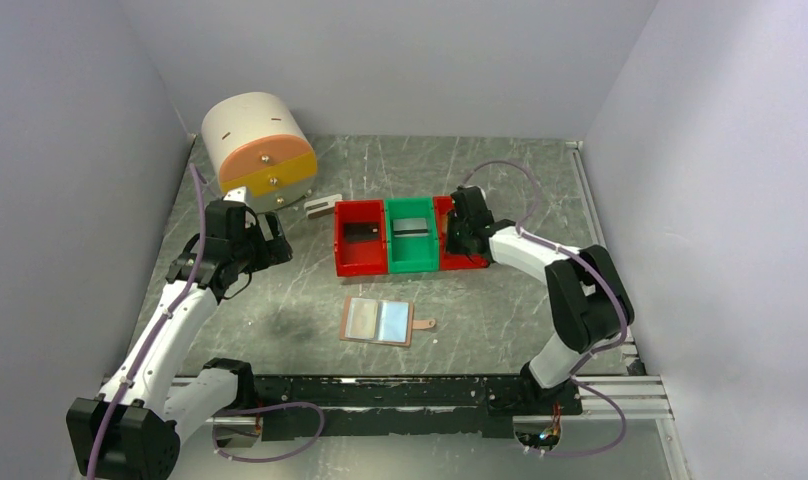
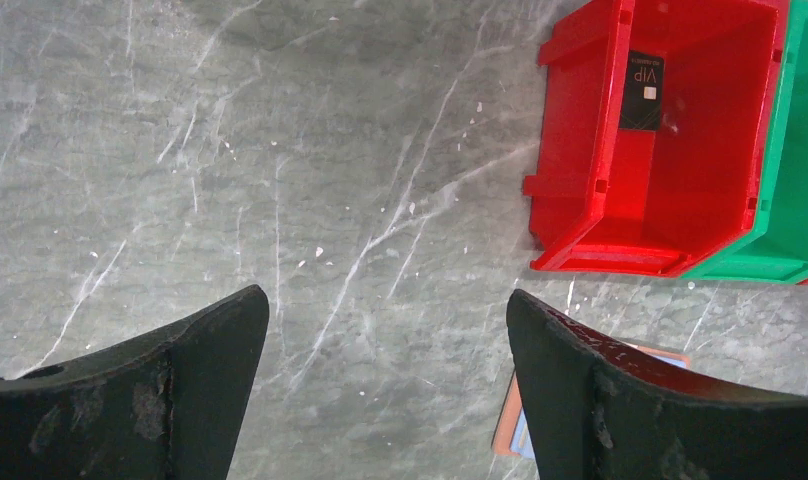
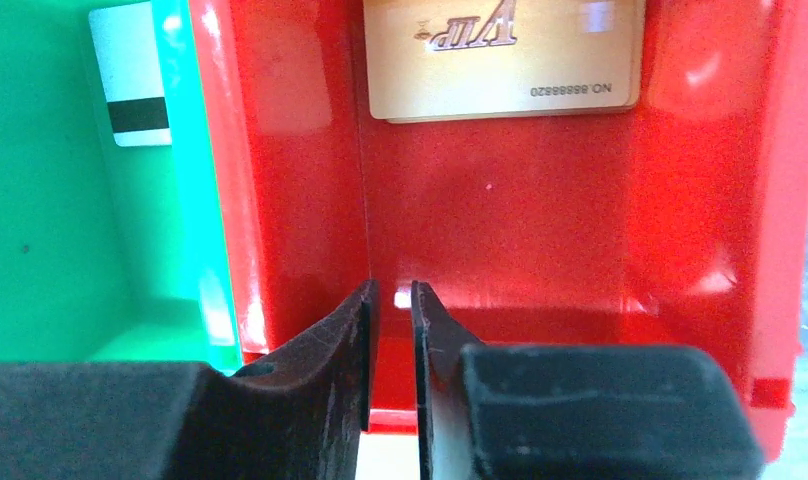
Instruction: Take the credit cards out of the card holder
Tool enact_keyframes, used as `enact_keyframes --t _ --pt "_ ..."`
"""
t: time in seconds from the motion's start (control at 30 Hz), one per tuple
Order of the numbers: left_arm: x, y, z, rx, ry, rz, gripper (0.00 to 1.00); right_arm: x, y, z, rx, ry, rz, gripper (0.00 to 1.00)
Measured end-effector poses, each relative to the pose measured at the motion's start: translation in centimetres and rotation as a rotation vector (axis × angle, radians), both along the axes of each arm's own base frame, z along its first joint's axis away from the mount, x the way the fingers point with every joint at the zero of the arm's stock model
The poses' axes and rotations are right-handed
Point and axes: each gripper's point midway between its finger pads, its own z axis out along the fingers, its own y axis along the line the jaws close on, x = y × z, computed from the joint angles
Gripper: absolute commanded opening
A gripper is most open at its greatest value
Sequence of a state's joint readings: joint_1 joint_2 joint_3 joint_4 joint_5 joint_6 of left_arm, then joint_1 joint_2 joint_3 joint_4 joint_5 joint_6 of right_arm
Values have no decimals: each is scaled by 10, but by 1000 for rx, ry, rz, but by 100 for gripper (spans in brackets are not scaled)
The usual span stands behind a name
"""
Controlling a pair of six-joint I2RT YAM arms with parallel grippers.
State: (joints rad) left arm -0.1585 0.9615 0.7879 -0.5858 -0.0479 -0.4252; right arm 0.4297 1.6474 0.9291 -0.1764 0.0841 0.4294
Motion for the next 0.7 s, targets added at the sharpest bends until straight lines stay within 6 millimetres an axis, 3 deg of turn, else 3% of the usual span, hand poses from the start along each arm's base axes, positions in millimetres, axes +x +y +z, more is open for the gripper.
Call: enact_keyframes --t 0.13,0.23,0.37,0.43,0.6,0.7 --pt "0 -1 0 -2 0 -3 94 -3 -4 13 -16 -26 -13 35" --pt "0 -1 0 -4 0 -6 94 -8 -5 46 -15 -109 -36 42" --pt "0 -1 1 -4 -2 -7 94 -32 17 75 5 -196 -14 48" --pt "-1 -1 2 -5 -8 -7 94 -54 40 76 20 -204 35 54" --pt "-2 1 12 -5 -48 2 95 -121 99 54 40 -153 148 63" --pt "-3 5 20 4 -80 23 95 -146 123 42 26 -135 178 67"
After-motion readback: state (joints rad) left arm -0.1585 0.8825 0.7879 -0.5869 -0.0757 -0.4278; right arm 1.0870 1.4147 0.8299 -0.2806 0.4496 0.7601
